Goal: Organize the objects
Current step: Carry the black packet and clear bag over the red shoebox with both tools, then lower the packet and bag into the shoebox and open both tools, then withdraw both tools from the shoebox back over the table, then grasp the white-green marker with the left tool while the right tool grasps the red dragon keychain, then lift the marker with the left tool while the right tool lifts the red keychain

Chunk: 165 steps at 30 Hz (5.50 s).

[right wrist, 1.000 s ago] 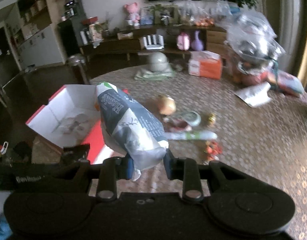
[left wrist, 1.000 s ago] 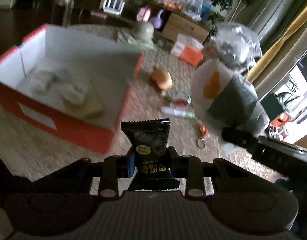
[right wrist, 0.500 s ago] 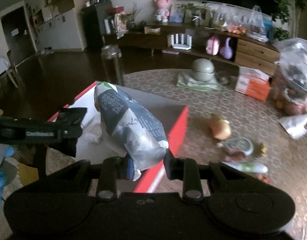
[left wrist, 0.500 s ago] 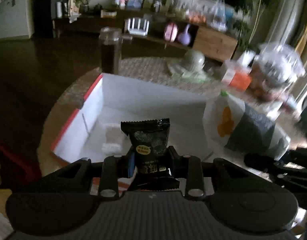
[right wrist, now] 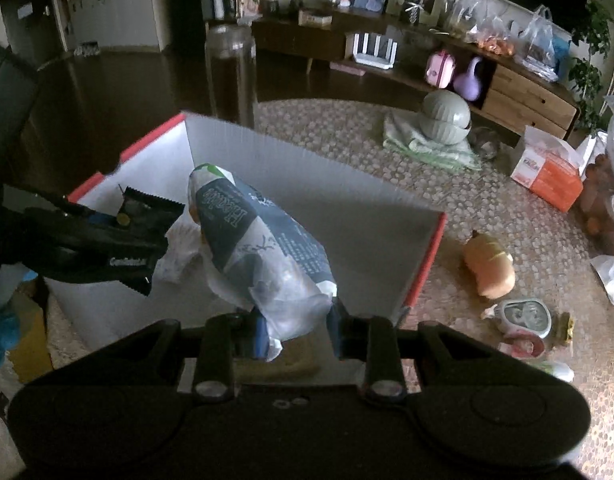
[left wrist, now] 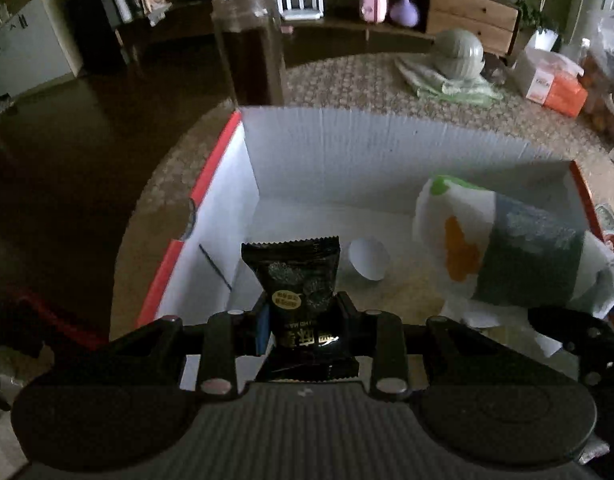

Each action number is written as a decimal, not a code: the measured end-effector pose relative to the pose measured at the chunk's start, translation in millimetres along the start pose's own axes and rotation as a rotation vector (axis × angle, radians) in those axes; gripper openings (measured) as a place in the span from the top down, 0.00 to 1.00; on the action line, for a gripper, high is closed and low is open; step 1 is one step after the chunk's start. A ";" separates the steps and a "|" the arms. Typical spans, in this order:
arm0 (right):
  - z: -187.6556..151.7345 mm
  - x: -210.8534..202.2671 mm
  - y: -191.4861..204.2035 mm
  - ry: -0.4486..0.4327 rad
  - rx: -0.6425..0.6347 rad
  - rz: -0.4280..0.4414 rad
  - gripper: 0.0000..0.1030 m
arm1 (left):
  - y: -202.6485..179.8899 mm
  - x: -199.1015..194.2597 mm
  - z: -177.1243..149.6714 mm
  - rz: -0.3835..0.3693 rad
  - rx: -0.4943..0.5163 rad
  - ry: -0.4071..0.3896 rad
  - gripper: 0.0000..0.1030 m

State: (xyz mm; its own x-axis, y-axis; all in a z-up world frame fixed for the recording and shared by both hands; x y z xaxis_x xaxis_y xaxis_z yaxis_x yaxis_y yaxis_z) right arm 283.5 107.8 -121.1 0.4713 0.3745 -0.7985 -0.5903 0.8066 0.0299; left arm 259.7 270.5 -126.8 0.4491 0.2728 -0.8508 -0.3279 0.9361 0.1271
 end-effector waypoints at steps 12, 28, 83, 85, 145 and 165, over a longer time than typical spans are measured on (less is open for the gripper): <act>-13.7 31.2 15.7 0.073 -0.120 -0.078 0.63 | -2.3 29.7 -11.9 -0.026 0.024 0.099 0.69; -17.2 -13.7 15.0 -0.026 -0.157 0.015 0.25 | 2.8 12.8 -9.6 -0.068 -0.065 0.073 0.19; -160.8 -56.3 -255.1 -0.074 0.078 0.030 0.16 | -322.3 -15.9 -7.9 -0.268 0.319 -0.072 0.00; -158.2 -46.7 -259.4 -0.067 0.074 0.028 0.16 | -326.1 -4.2 -7.3 -0.267 0.318 -0.055 0.01; -190.0 -44.1 -273.7 -0.017 0.063 0.008 0.63 | -374.6 -4.5 -33.4 -0.333 0.379 -0.043 0.49; -156.7 -107.7 -243.7 -0.085 0.087 -0.008 0.64 | -321.3 -54.7 -46.8 -0.449 0.236 -0.056 0.84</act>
State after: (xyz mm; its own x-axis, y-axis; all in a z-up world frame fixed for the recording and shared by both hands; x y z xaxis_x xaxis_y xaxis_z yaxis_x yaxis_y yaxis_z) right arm 273.9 -200.8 -136.6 0.5316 0.4028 -0.7451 -0.5289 0.8449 0.0793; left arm 301.5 -55.6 -144.9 0.5487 -0.1624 -0.8201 0.1013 0.9866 -0.1276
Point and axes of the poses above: each gripper's, at about its wrist camera, not at the fingertips, and x roughly the way its jaws point, y to its left, z to its top, the point moved 7 cm from there along x, roughly the way its jaws point, and after that the axes turned 4 degrees about z, right-handed, at the moved point
